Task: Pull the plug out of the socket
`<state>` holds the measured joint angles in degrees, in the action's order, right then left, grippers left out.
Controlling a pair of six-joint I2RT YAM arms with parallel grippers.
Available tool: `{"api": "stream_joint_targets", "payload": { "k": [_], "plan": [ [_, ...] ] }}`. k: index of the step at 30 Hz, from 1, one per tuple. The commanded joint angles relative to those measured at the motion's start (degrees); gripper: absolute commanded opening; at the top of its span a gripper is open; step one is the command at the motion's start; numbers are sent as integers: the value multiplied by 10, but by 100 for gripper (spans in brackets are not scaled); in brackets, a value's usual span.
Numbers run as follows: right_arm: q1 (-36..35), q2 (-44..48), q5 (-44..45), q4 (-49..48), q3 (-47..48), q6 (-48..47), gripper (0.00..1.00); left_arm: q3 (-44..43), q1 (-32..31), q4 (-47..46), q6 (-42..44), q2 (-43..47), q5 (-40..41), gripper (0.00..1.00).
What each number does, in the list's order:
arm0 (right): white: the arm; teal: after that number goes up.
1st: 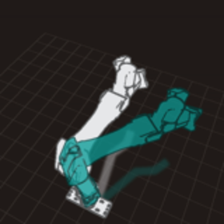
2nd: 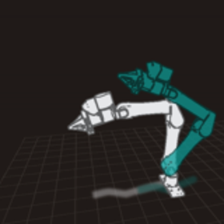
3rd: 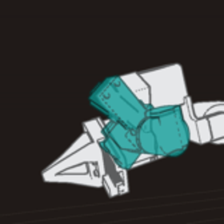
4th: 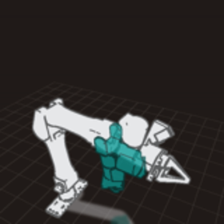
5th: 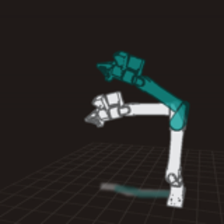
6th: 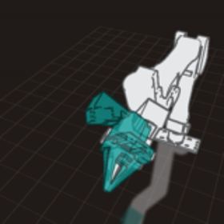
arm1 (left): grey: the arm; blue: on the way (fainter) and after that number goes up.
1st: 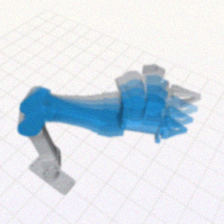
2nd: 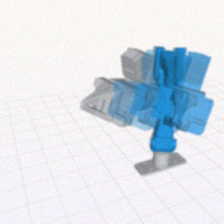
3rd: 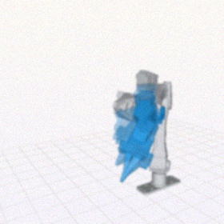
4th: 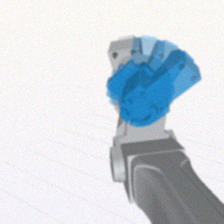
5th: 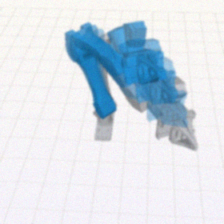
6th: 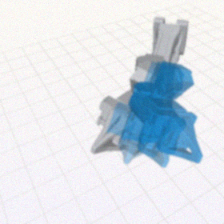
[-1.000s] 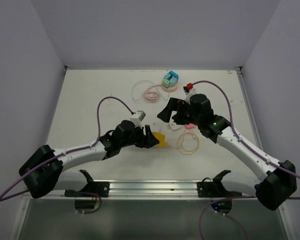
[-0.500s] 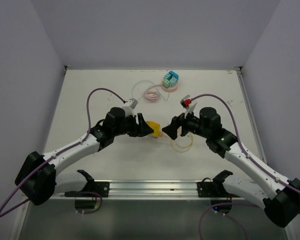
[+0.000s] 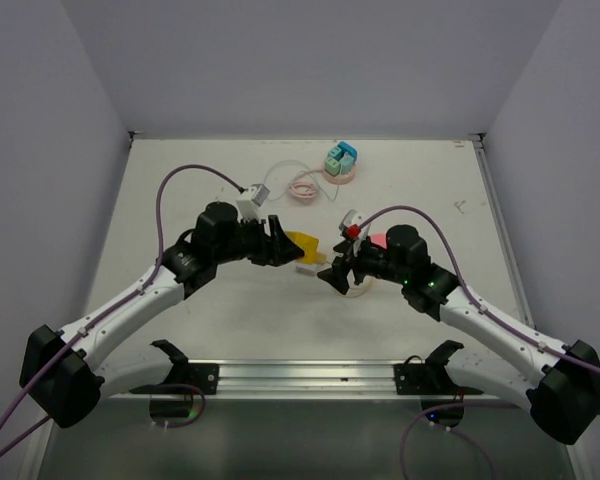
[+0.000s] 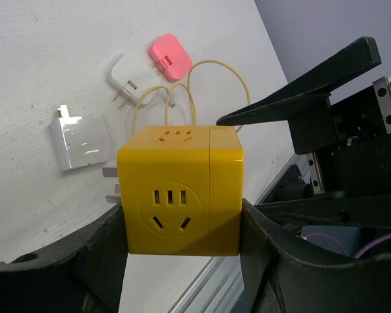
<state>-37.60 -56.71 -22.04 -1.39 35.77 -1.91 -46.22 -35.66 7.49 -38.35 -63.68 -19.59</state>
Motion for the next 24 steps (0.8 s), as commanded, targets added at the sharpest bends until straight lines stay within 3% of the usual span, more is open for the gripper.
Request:
{"api": "stream_joint_targets", "payload": {
  "k": [1, 7, 24],
  "plan": [
    [-13, -9, 2, -70, -8, -48, 80, -36, 8, 3, 9, 20, -43, 0],
    [-26, -35, 8, -96, -5, -89, 78, -42, 23, 18, 0, 20, -74, 0],
    [-57, -93, 7, -134, 18, -118, 55, -46, 37, 0, -31, 6, -132, 0]
  ]
}}
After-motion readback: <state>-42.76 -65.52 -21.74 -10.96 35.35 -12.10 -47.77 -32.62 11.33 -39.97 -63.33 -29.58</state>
